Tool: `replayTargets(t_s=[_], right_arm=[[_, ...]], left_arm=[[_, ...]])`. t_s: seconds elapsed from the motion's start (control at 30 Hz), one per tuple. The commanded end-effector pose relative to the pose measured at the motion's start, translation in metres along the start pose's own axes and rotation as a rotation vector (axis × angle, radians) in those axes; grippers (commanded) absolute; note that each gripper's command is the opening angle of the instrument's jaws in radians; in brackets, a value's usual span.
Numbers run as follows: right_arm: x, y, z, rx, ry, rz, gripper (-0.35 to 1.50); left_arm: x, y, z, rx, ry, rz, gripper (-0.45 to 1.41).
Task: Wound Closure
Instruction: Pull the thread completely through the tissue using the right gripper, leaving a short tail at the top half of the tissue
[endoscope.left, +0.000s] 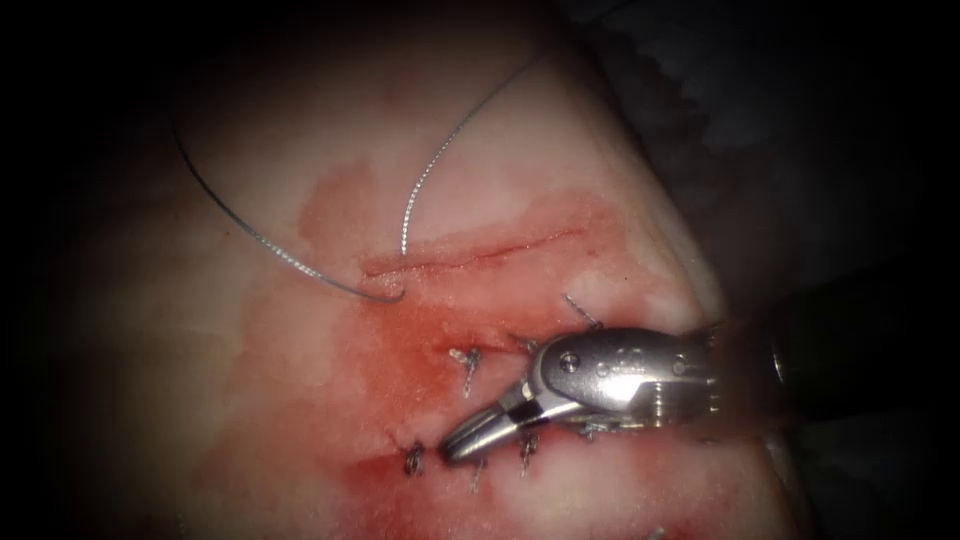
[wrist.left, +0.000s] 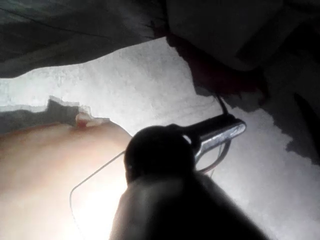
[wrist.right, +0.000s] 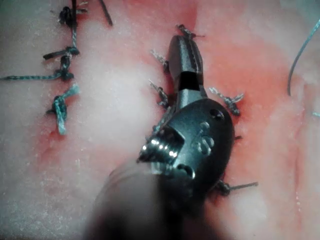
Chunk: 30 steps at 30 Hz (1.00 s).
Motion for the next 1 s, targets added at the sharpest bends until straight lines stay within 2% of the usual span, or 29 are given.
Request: replayTargets(t_s=[0.03,0.13,0.23,0.3,0.33,0.37,0.4,0.43,0.57,0.67,0.73,0.8,0.9,0.93,1.0], right_arm=[[0.0008,0.0012,0.0011,-0.019,-0.019,0.035,-0.35],[0.0012,0.0032,0.0013,-0.050,-0.036,0.088,-0.35],[0.0006,0.0035,0.0014,-0.030,-0.058,0.092,-0.35],[-0.0007,0.0025,0.0013,0.085,-0.107,0.106,-0.35],[-0.0024,0.0015,0.0008,0.252,-0.160,0.045,-0.15],[-0.0035,0.0008,0.0004,0.383,-0.193,0.020,-0.10],[-0.0042,0.0004,0.0000,0.468,-0.209,-0.003,-0.01],[-0.0051,-0.0001,-0.0005,0.564,-0.215,-0.051,0.24],[-0.0064,-0.0018,-0.0020,0.741,-0.176,-0.224,0.17],[-0.0059,-0.0029,-0.0025,0.788,-0.125,-0.291,0.15],[-0.0053,-0.0037,-0.0025,0.802,-0.065,-0.323,0.21],[-0.0044,-0.0047,-0.0022,0.812,-0.007,-0.347,0.15],[-0.0027,-0.0057,-0.0019,0.785,0.059,-0.379,0.15],[-0.0016,-0.0059,-0.0018,0.762,0.104,-0.383,0.24],[-0.0008,-0.0061,-0.0016,0.743,0.136,-0.385,0.29]], left_arm=[[-0.0006,0.0006,0.0006,-0.006,-0.006,0.005,-0.45],[-0.0018,0.0008,-0.0002,-0.027,-0.011,0.012,-0.45],[-0.0022,0.0008,-0.0005,-0.032,-0.015,-0.001,-0.45],[-0.0015,0.0006,-0.0001,0.010,0.003,-0.082,-0.45],[-0.0005,0.0001,0.0007,0.045,0.034,-0.132,-0.45],[0.0005,-0.0004,0.0013,0.063,0.054,-0.161,-0.45],[0.0013,-0.0007,0.0019,0.081,0.068,-0.174,-0.45],[0.0022,-0.0011,0.0026,0.099,0.078,-0.187,-0.45],[0.0061,-0.0031,0.0054,0.165,0.135,-0.213,-0.45],[0.0079,-0.0042,0.0068,0.189,0.165,-0.230,-0.45],[0.0085,-0.0047,0.0073,0.207,0.174,-0.240,-0.45],[0.0087,-0.0050,0.0075,0.226,0.184,-0.253,-0.45],[0.0087,-0.0049,0.0075,0.224,0.184,-0.266,-0.45],[0.0085,-0.0047,0.0074,0.227,0.187,-0.268,-0.45],[0.0085,-0.0046,0.0073,0.229,0.188,-0.268,-0.45]])
